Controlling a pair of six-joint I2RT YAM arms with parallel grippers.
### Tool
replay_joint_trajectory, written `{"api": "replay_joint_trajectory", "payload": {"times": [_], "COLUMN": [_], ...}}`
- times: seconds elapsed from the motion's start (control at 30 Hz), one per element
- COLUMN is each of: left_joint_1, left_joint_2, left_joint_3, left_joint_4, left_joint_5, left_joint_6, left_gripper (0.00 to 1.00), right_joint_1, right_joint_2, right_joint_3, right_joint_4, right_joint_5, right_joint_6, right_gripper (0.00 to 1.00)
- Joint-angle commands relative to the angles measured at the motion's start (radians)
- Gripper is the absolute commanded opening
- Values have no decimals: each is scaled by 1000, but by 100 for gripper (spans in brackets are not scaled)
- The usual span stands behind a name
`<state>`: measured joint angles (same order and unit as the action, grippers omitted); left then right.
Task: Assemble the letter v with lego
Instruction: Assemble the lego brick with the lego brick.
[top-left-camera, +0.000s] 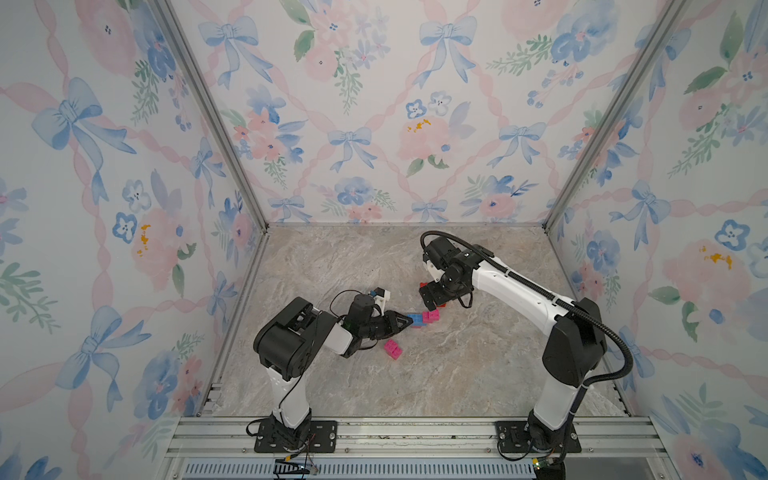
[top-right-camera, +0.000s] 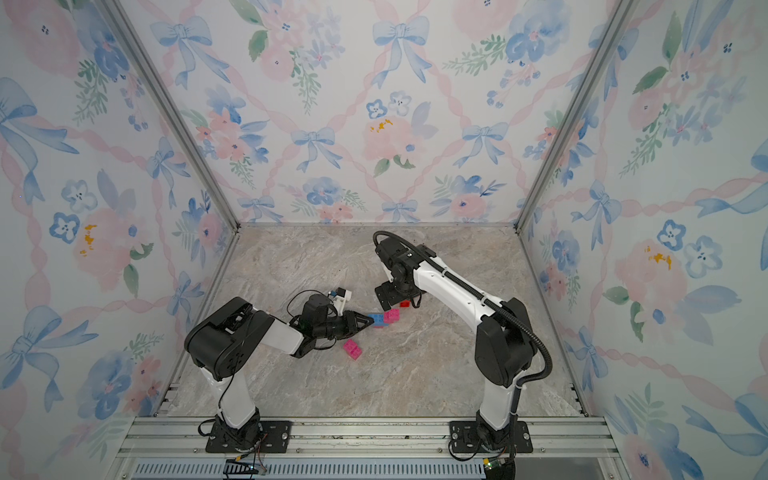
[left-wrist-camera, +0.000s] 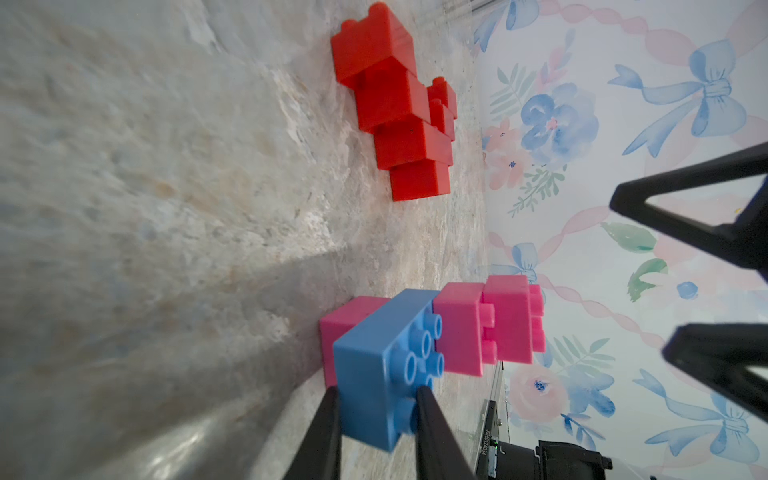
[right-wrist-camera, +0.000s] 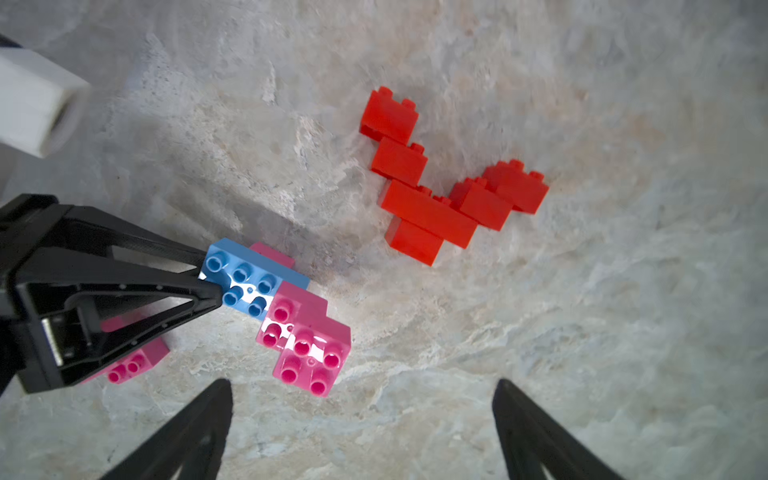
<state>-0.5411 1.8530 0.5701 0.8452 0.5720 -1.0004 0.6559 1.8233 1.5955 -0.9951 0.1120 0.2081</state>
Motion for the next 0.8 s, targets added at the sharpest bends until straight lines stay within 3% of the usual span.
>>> {"api": "replay_joint_trajectory", "payload": {"times": [0.0,0.77], "left_joint_1": [-2,0], "left_joint_2": [26,46], "left_joint_3": [-19,-32], "left_joint_4": [-74,-49], "left_joint_5": [-58,-50], "left_joint_6": [-3,-3], "left_gripper": [3,2], "right_joint_1": [23,31], "right_joint_2": [-9,93], "right_joint_3": [-26,-78], "right_joint_4": [0,21], "right_joint_5": [25,26], "right_joint_6": [181,171], "right_gripper": [98,99]}}
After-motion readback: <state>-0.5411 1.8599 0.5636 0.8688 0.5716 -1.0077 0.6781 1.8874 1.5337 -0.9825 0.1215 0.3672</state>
